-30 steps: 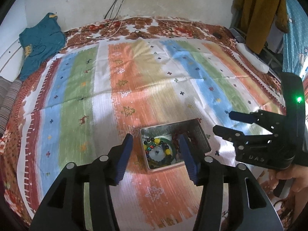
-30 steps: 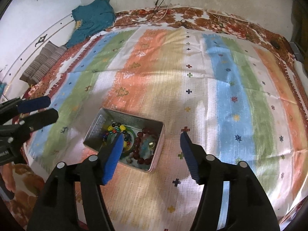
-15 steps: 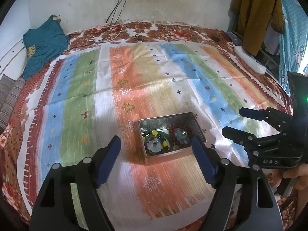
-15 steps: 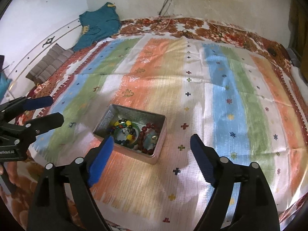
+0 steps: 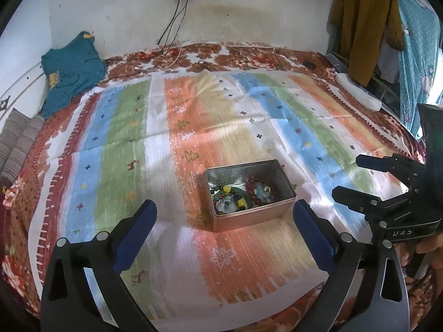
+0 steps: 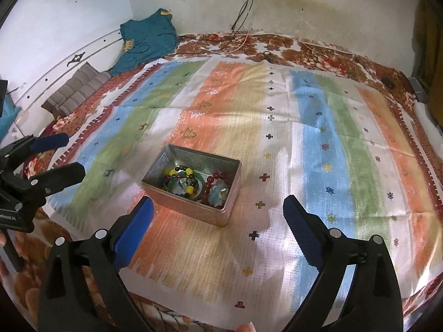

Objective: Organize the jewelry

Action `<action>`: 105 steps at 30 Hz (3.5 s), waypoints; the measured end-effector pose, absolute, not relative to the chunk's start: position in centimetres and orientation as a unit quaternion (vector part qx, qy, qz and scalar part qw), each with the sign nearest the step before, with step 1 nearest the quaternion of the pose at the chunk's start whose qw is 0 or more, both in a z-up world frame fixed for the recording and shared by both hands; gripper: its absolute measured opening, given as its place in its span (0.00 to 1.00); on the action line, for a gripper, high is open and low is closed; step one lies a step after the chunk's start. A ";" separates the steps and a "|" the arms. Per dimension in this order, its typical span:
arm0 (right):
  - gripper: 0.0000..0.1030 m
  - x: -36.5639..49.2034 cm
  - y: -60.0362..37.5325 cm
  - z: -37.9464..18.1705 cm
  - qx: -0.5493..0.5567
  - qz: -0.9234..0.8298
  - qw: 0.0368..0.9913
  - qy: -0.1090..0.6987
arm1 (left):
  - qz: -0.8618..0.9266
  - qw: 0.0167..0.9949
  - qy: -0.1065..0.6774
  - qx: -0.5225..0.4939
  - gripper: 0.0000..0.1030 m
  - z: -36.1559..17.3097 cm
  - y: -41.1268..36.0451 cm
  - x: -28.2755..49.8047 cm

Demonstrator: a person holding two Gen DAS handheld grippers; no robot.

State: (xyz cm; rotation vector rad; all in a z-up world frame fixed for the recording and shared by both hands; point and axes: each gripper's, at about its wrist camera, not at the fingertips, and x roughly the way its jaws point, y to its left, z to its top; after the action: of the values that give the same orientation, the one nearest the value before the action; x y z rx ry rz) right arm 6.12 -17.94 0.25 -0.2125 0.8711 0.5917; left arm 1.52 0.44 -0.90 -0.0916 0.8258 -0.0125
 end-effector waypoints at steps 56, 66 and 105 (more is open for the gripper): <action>0.94 4.3 -19.0 0.5 -0.099 0.284 0.870 0.390 | 0.008 0.920 0.392 -0.031 0.95 -1.0 0.4 0.4; 0.94 4.2 -19.1 0.9 -0.096 0.284 0.872 0.388 | 0.006 0.922 0.385 -0.027 0.95 -0.8 0.4 0.3; 0.95 4.2 -18.6 1.5 -0.087 0.284 0.875 0.381 | -0.002 0.930 0.367 -0.022 0.95 -0.1 -0.1 0.3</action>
State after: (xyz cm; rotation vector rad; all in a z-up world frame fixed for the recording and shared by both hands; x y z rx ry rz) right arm 4.16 -18.63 1.46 -0.1817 0.7954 0.5937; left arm 0.30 -0.11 -0.07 -0.0447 0.7518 -0.0042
